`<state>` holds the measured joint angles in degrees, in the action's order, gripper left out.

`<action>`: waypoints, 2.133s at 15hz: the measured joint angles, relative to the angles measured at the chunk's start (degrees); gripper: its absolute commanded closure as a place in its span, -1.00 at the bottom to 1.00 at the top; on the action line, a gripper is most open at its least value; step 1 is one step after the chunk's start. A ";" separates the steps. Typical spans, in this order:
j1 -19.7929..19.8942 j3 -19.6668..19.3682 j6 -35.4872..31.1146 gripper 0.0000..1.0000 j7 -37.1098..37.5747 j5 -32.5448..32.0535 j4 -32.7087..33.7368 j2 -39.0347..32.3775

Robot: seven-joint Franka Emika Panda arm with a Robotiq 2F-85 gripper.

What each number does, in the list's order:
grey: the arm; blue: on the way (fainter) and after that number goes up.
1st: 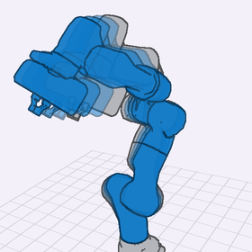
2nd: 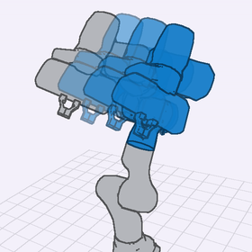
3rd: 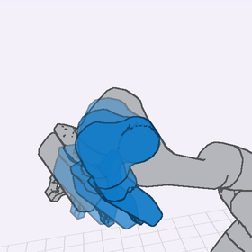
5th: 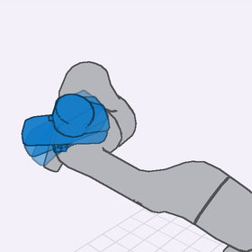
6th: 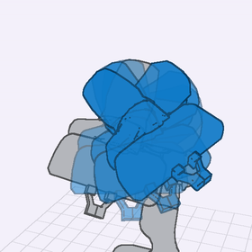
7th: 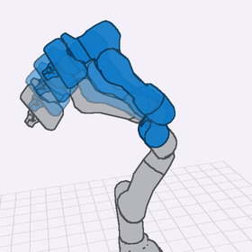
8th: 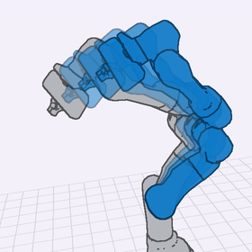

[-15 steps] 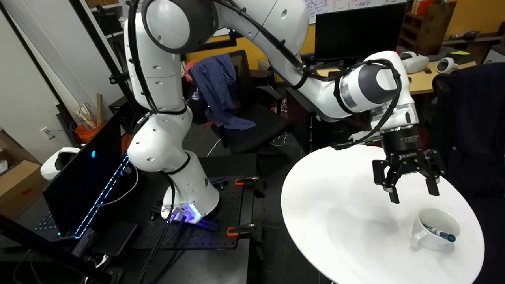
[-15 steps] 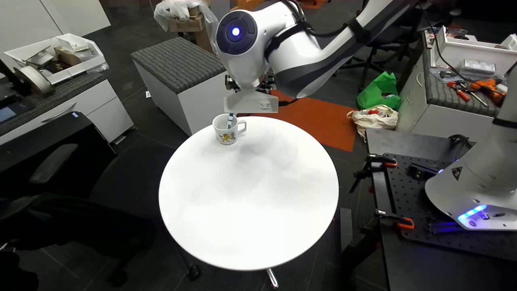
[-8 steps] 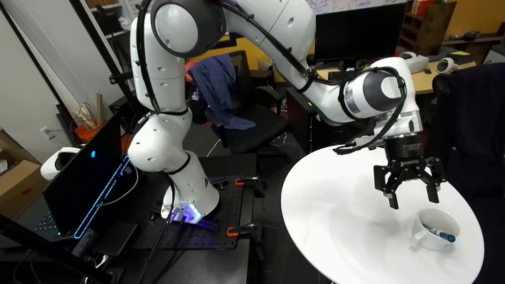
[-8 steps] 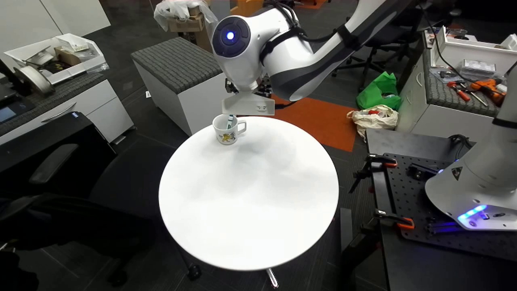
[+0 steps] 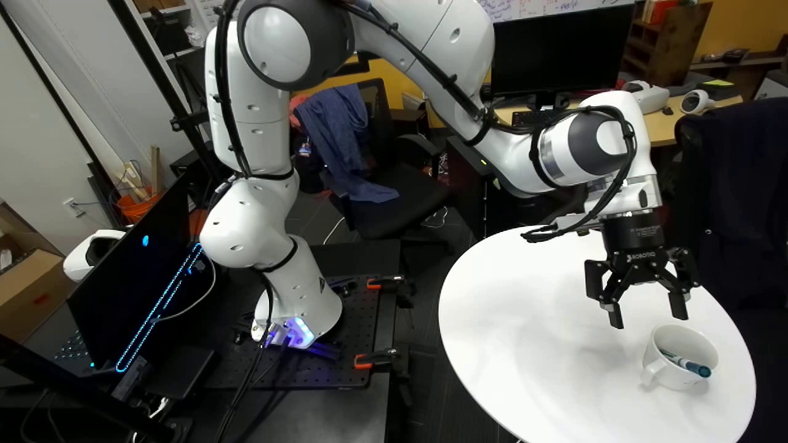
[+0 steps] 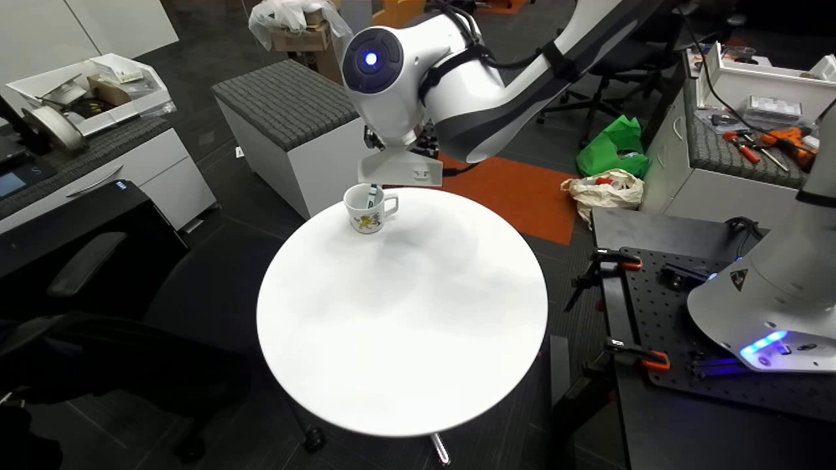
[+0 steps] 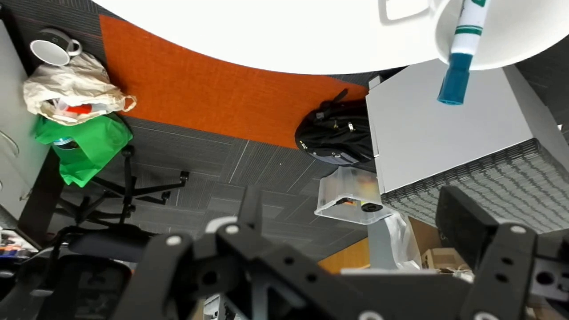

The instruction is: Take the marker from the cup and put it on the table

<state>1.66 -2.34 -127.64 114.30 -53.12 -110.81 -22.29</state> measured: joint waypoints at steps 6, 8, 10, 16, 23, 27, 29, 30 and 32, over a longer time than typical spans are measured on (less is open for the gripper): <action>-0.75 -1.76 0.01 -1.00 2.97 0.00 5.19 -4.74; -1.03 -2.03 0.04 -1.00 3.25 0.00 7.39 -6.89; -1.25 -2.25 0.08 -1.00 3.25 0.05 9.66 -9.15; -1.88 -3.65 1.06 -1.00 3.25 1.50 16.12 -15.37; -2.34 -4.73 3.95 -1.00 3.09 4.19 22.19 -20.77; -2.47 -5.07 4.66 -1.00 2.94 4.90 25.15 -23.25; -2.53 -5.19 4.70 -1.00 2.93 4.92 26.48 -24.41; -2.59 -5.28 4.70 -1.00 2.90 4.92 27.14 -24.95; -2.87 -5.68 4.70 -1.00 2.89 4.93 28.32 -25.97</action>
<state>-1.21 -8.02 -122.94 117.18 -48.19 -82.50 -48.26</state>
